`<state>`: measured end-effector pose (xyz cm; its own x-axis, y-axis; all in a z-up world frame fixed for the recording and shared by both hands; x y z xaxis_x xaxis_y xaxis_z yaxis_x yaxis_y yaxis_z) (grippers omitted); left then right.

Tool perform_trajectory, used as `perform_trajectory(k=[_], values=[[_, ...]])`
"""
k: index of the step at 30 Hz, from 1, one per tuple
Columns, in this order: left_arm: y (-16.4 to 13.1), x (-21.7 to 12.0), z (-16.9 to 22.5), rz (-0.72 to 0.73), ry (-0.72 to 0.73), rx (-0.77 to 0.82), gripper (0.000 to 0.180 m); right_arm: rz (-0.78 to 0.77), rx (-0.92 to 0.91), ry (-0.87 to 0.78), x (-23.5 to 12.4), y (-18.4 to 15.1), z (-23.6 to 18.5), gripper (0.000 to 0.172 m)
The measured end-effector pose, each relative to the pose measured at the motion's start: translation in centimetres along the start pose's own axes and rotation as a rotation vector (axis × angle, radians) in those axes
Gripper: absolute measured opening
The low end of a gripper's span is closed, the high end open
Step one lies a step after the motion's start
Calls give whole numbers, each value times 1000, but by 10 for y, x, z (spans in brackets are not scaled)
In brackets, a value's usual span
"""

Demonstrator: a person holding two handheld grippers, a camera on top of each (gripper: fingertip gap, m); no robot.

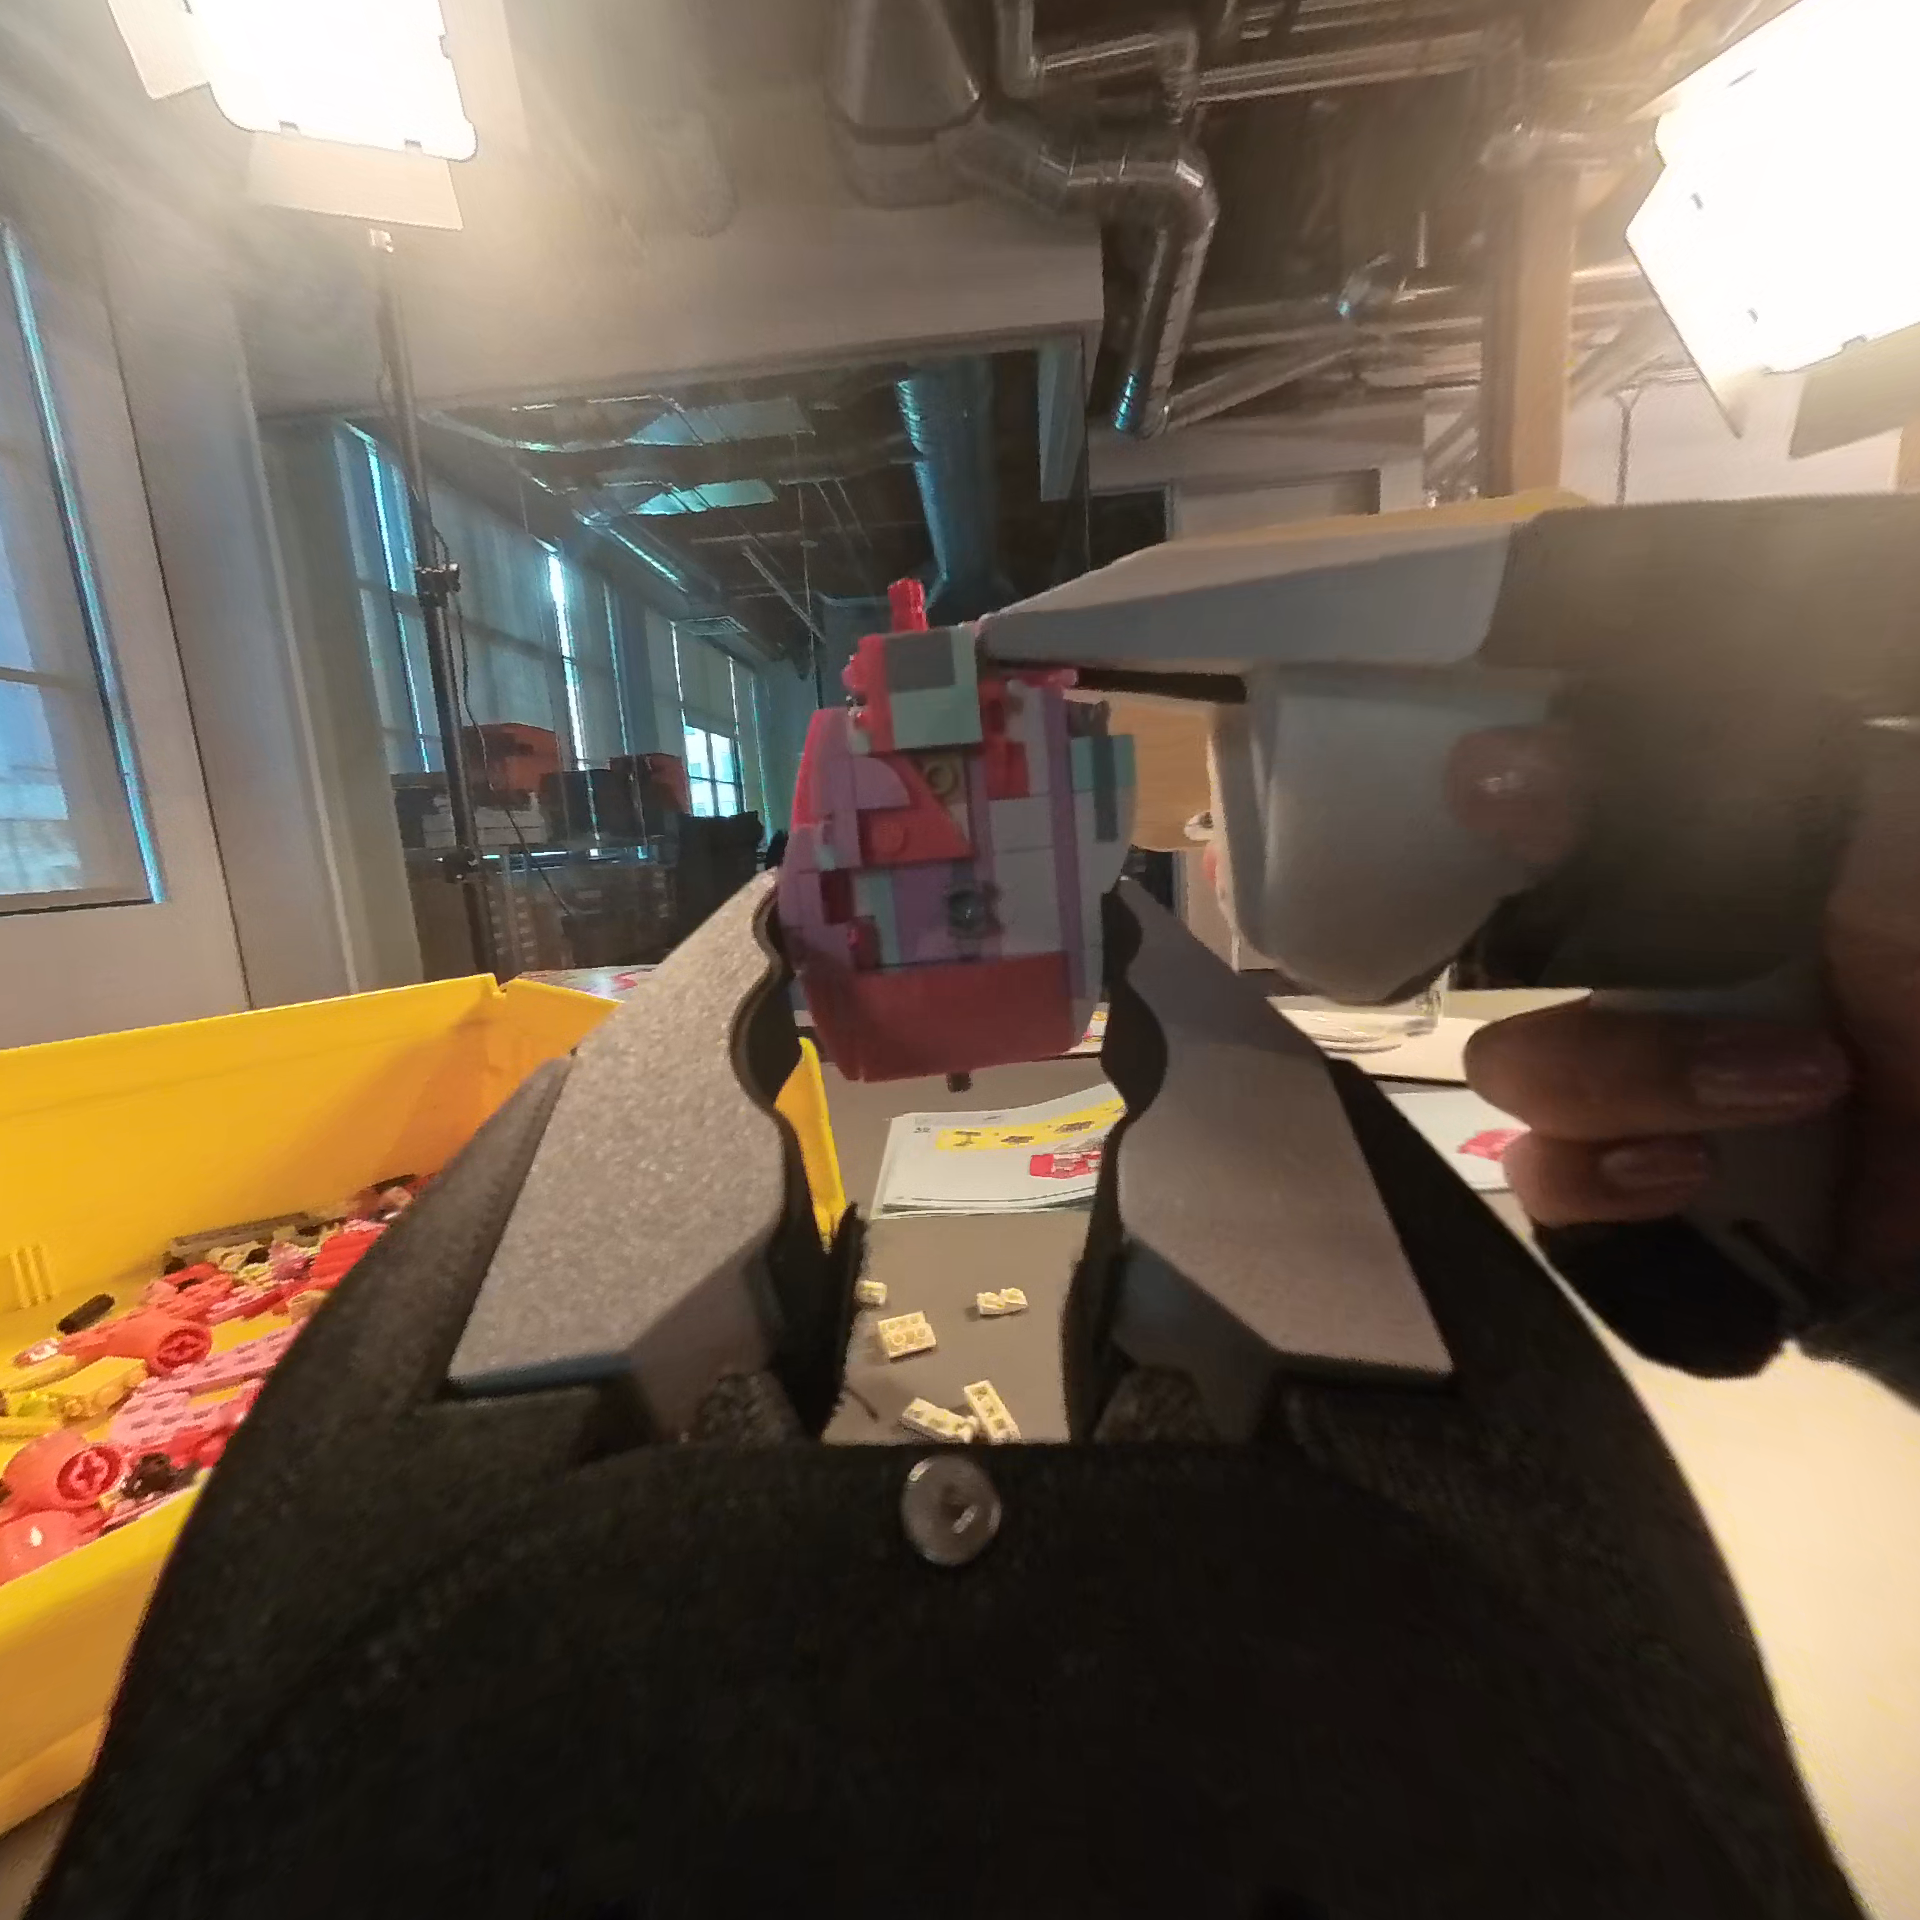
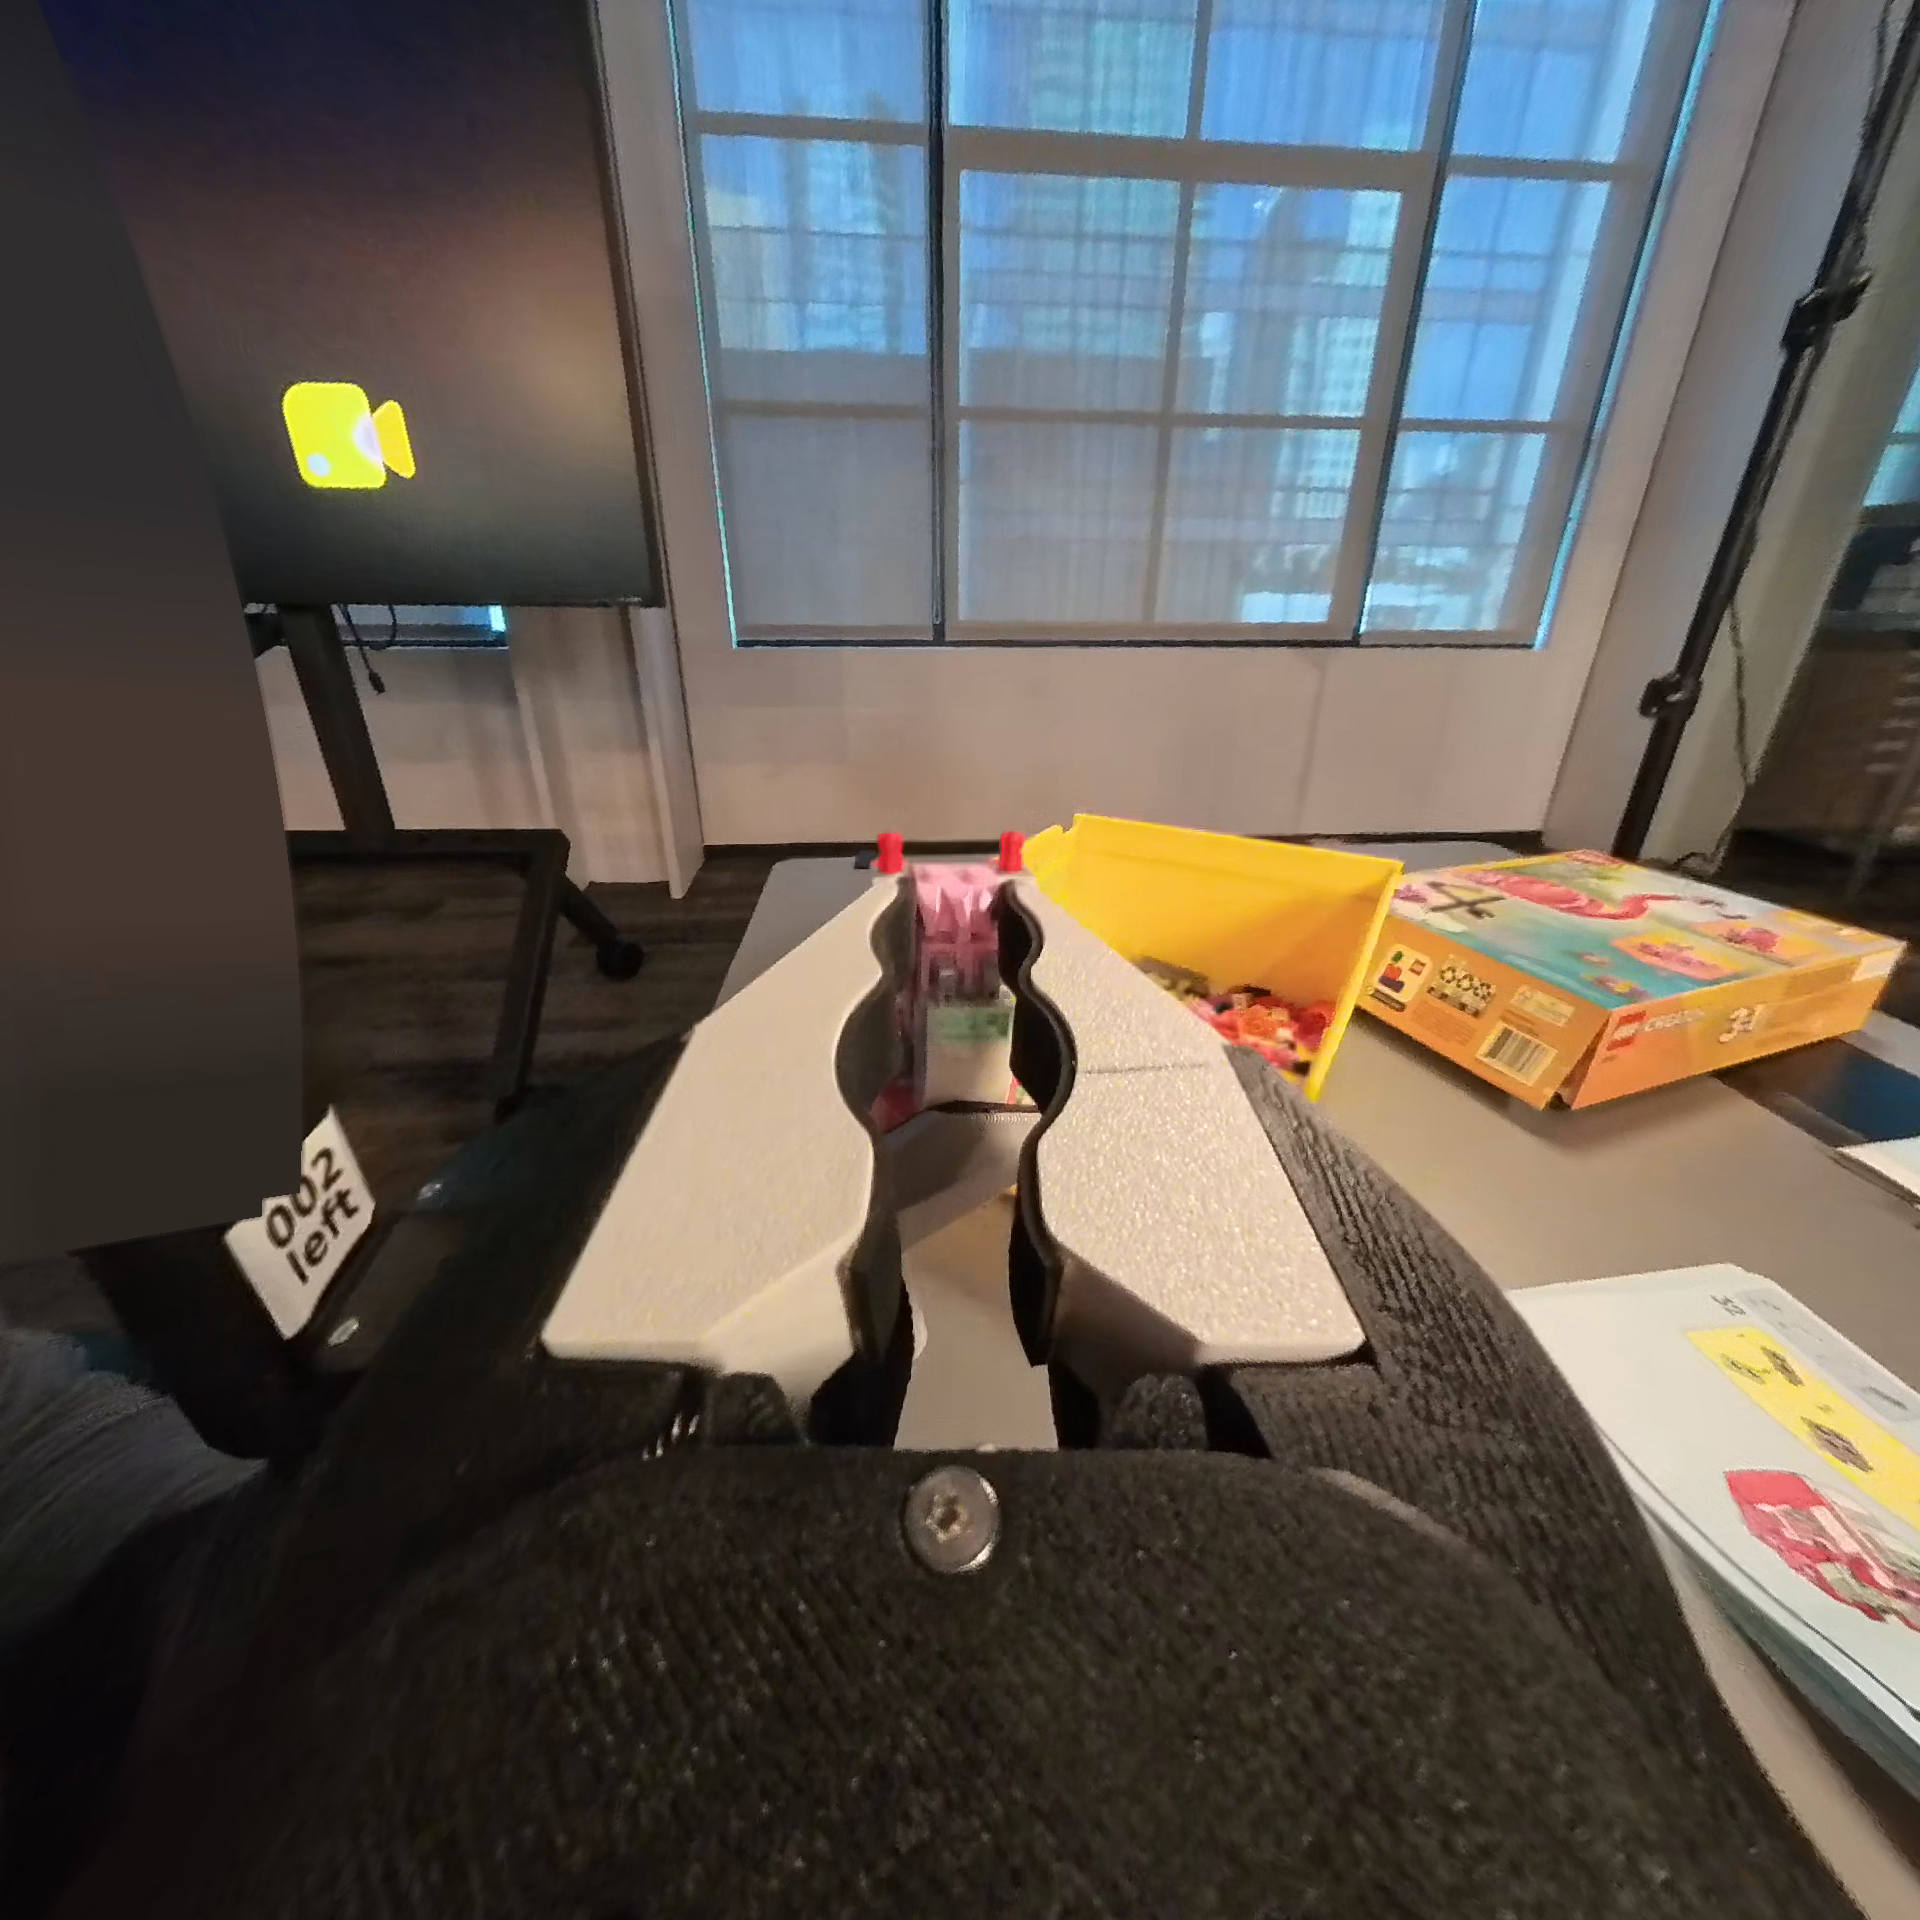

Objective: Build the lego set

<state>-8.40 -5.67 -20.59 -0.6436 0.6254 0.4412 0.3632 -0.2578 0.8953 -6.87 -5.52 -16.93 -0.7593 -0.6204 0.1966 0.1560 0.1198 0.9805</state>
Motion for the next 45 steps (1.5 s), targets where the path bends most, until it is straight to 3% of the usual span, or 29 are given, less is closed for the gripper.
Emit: perform_trajectory(k=[8,19,27,37,45], values=[[-1,0,2,2,3,37,56,-132,-4,76,-3,0,0,14],[-5,3,3,-8,-16,17,56,-208,-44,50,-4,-2,2,14],[-9,4,1,-23,-15,-20,57,-190,-92,43,-5,2,1,28],[-8,4,2,-16,-17,-21,56,-266,-125,74,-13,-1,4,9],[-8,4,5,-13,-22,-3,56,-279,-132,85,-12,-4,1,7]])
Point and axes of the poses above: each gripper's, where its closed fingertips meet, x out along the fingers, y out of its top, z = x × y across the jaws, the point moved 1 cm from there along -x, back along the fingers, and after that the axes turned 2 degrees about z, right-handed, at the moved point
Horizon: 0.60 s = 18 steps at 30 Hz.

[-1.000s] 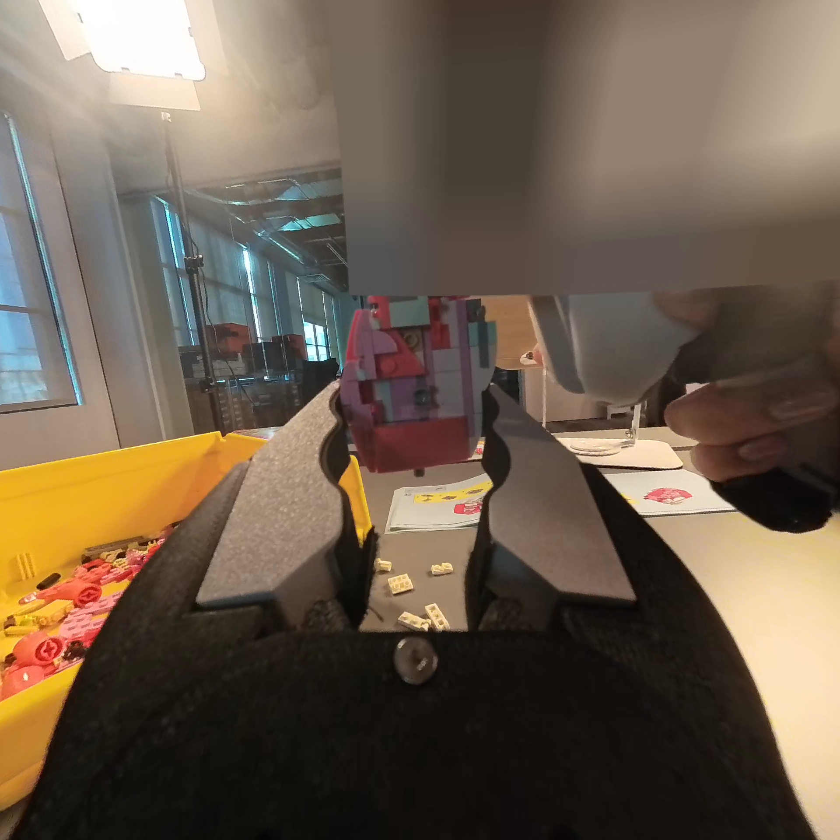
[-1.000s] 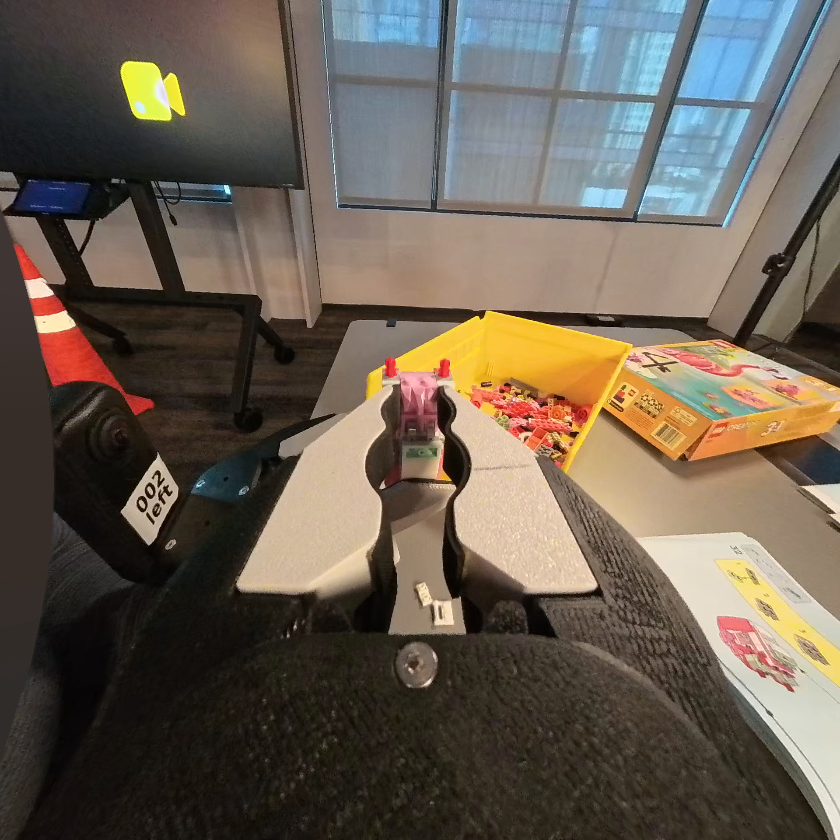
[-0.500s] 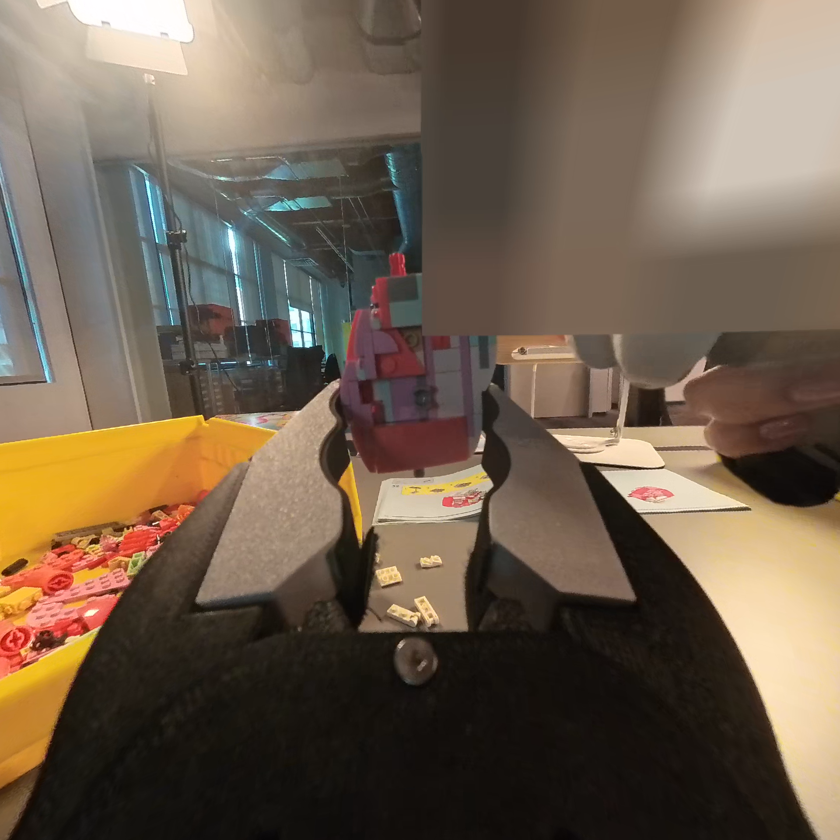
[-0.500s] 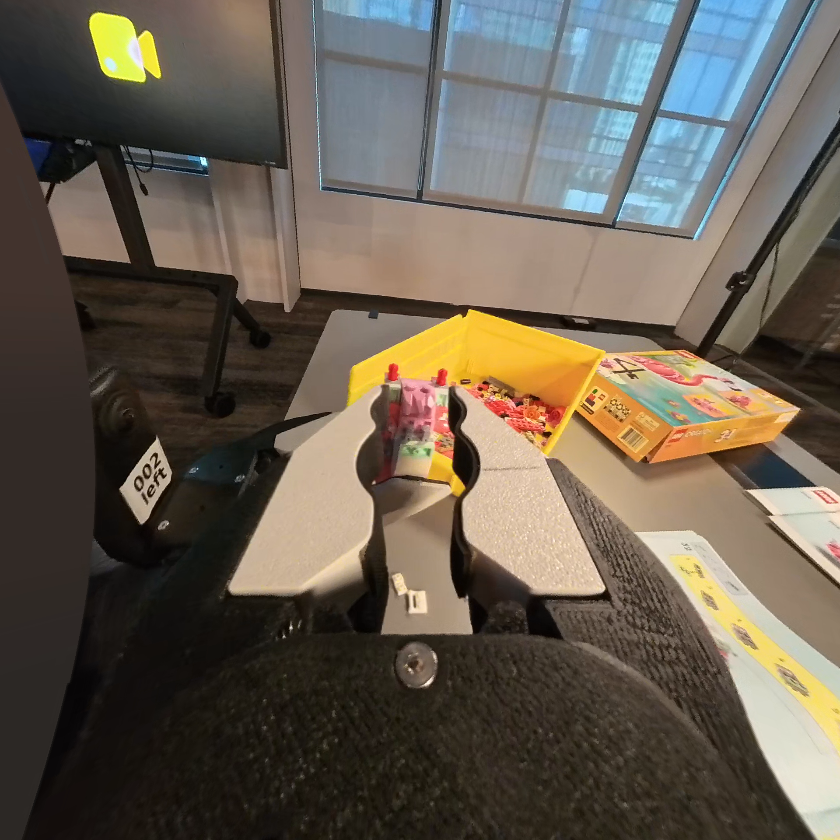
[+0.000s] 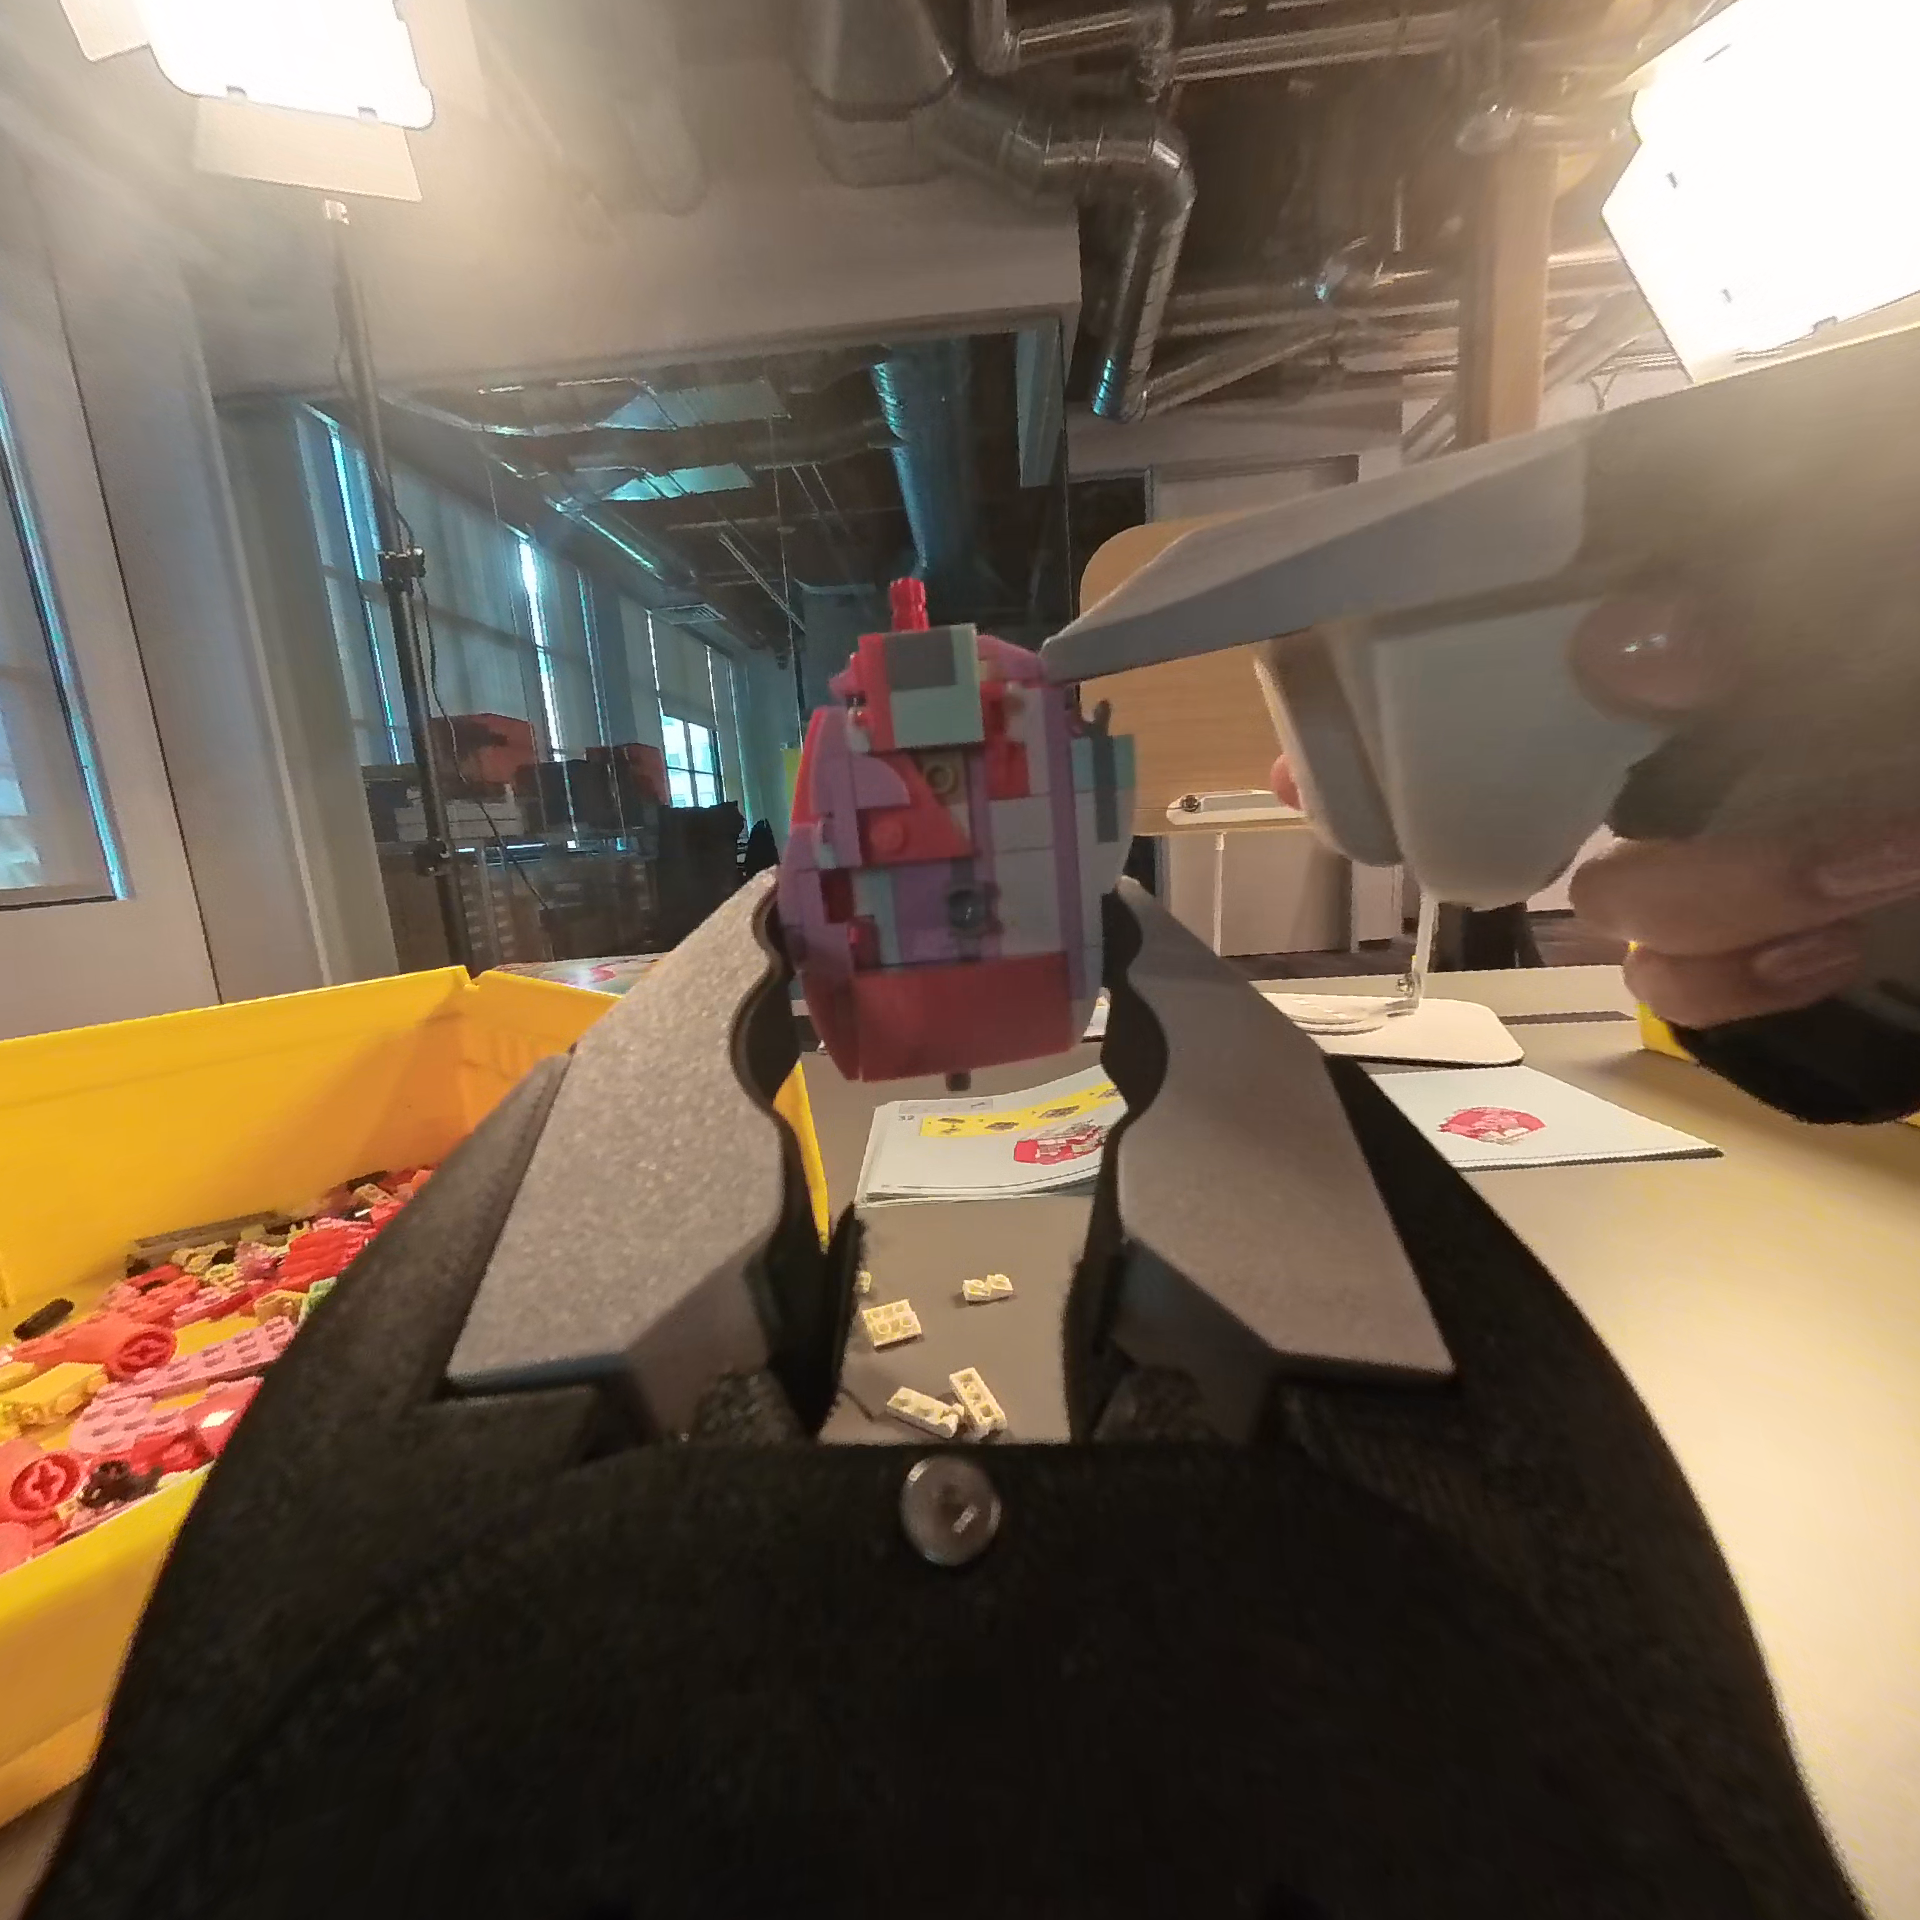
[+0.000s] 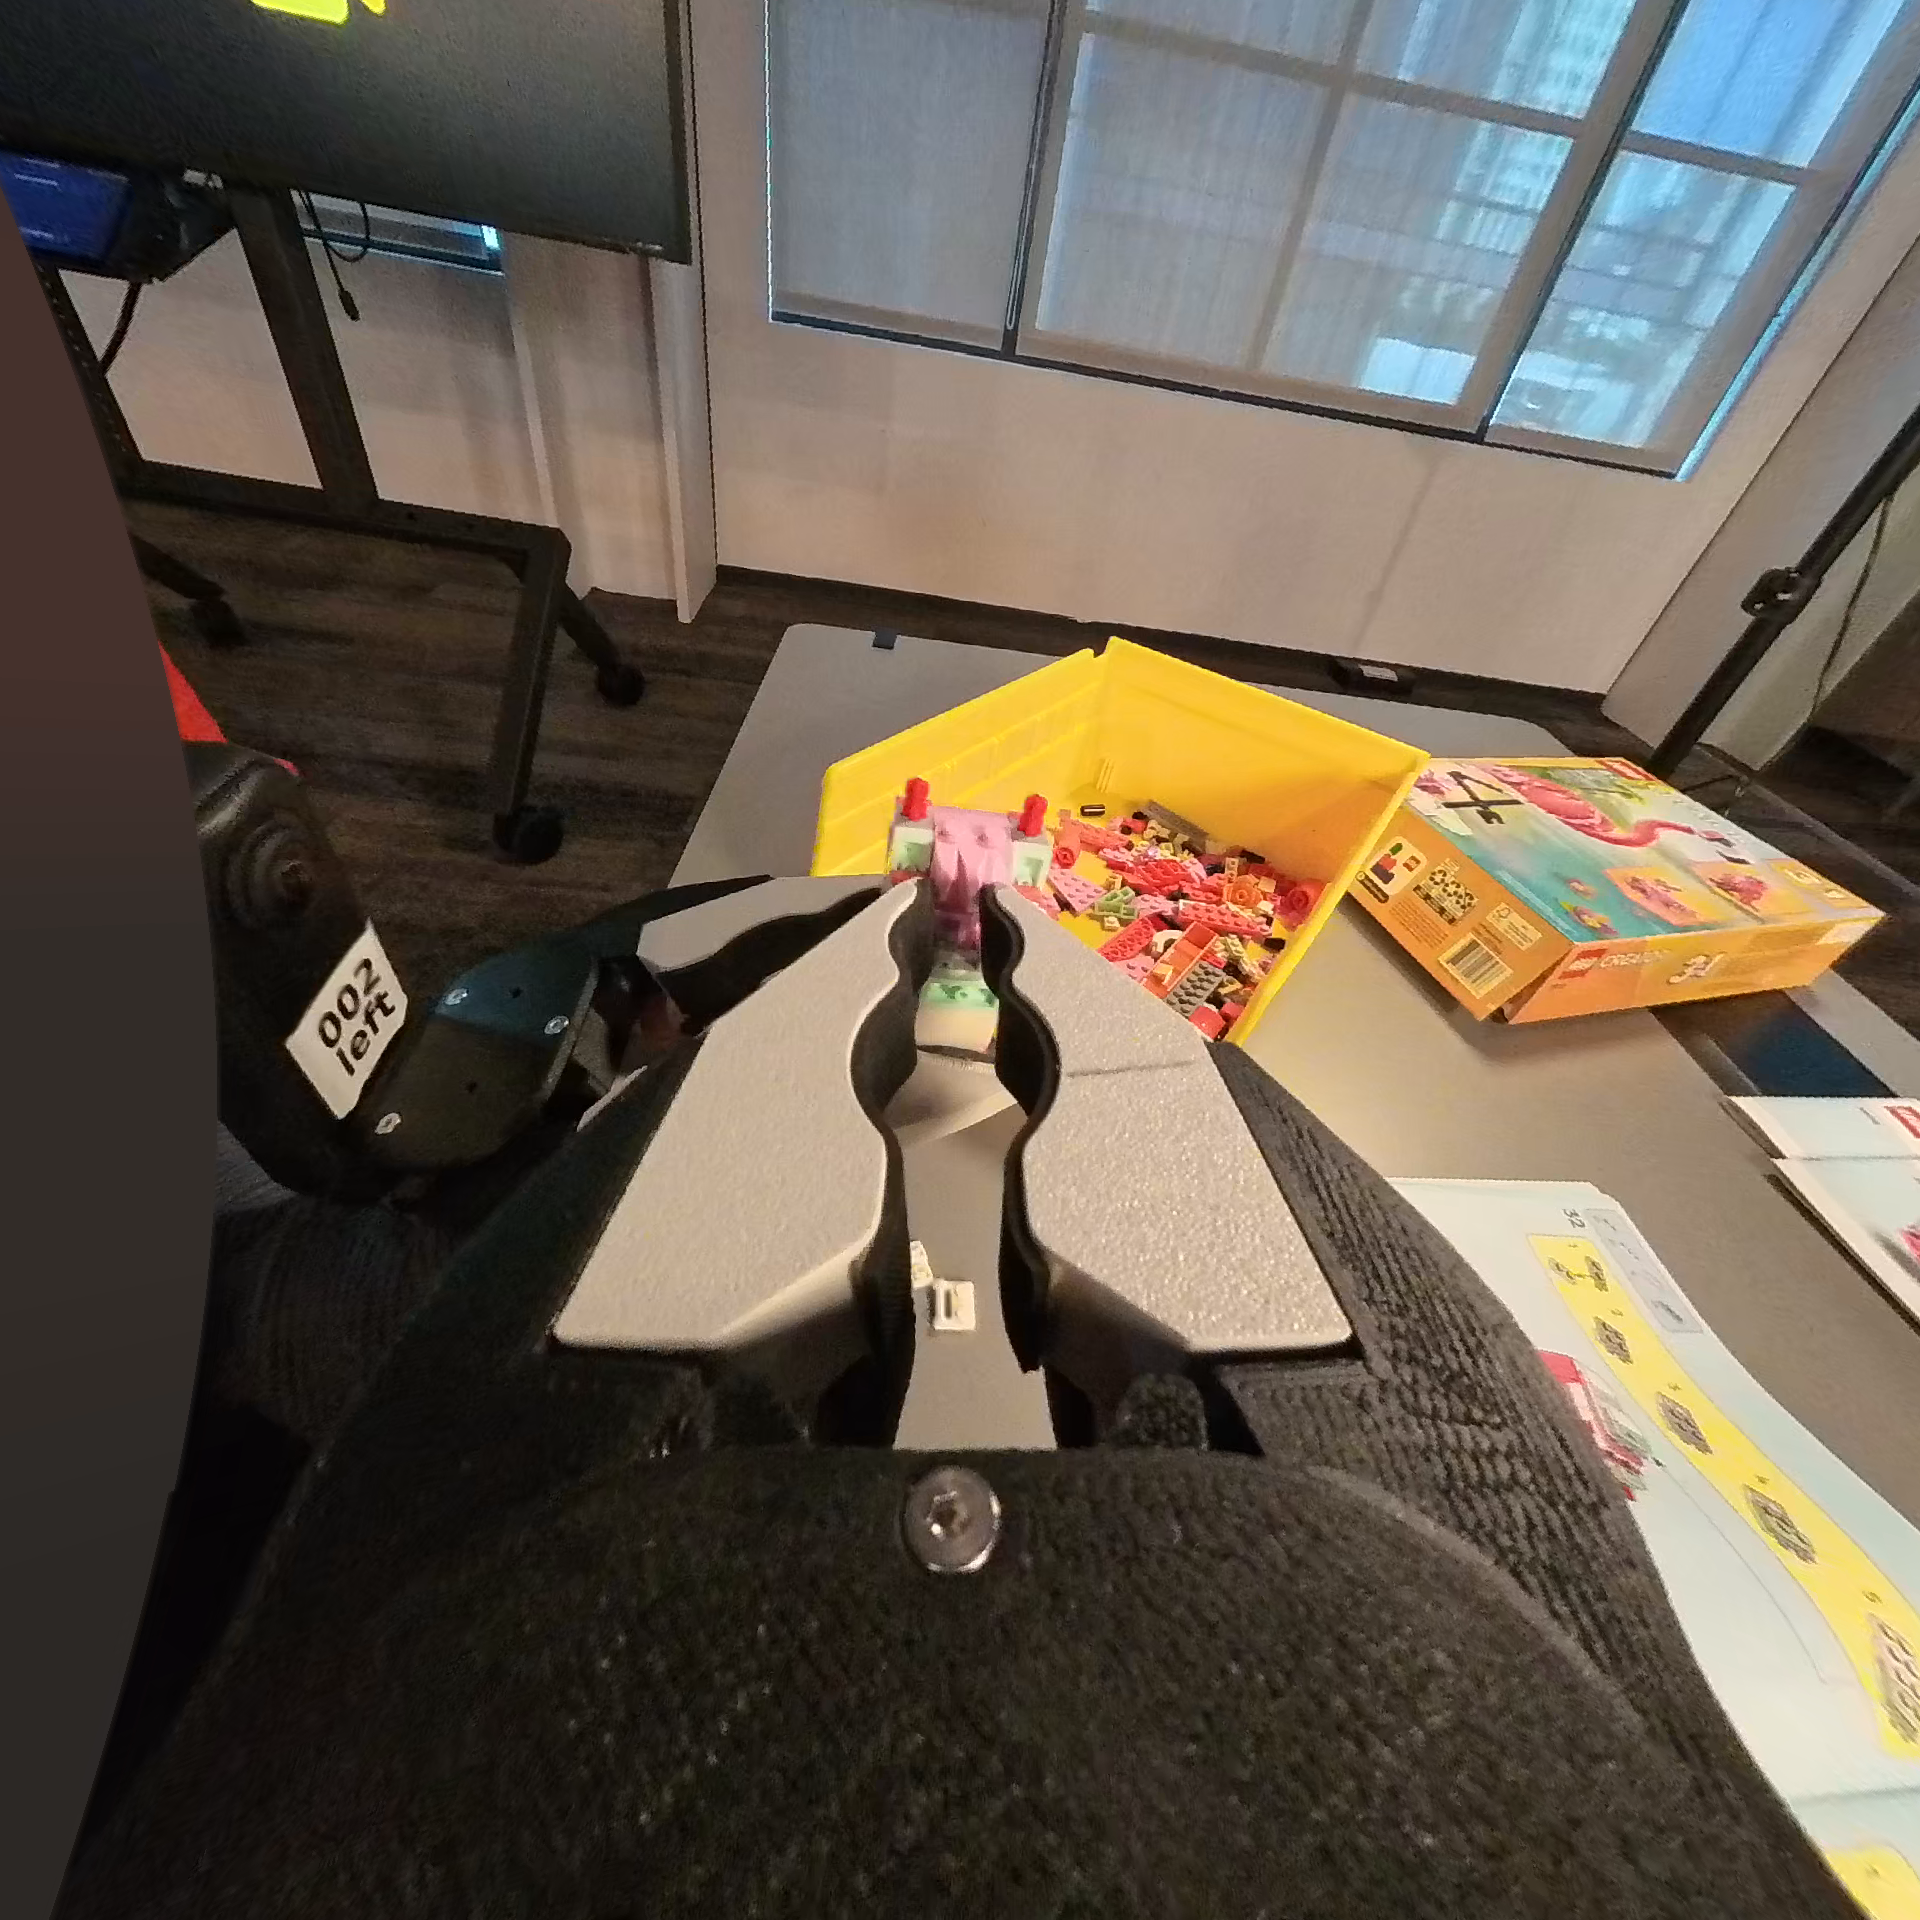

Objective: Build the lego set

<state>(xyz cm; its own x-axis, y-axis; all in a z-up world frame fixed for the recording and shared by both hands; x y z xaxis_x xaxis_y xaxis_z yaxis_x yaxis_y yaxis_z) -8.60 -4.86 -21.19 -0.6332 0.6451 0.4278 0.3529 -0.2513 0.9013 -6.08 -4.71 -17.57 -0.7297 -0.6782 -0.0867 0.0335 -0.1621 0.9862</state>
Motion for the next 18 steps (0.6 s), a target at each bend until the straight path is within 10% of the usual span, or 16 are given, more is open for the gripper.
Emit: perform_trajectory(k=[4,11,18], values=[[-2,1,1,-8,-7,-7,56,19,-53,18,-5,5,0,17],[-10,3,11,-62,-59,-6,57,-65,-566,0,-14,-8,-8,83],[-14,3,20,-82,-148,-102,57,-163,-717,3,-28,-21,0,93]])
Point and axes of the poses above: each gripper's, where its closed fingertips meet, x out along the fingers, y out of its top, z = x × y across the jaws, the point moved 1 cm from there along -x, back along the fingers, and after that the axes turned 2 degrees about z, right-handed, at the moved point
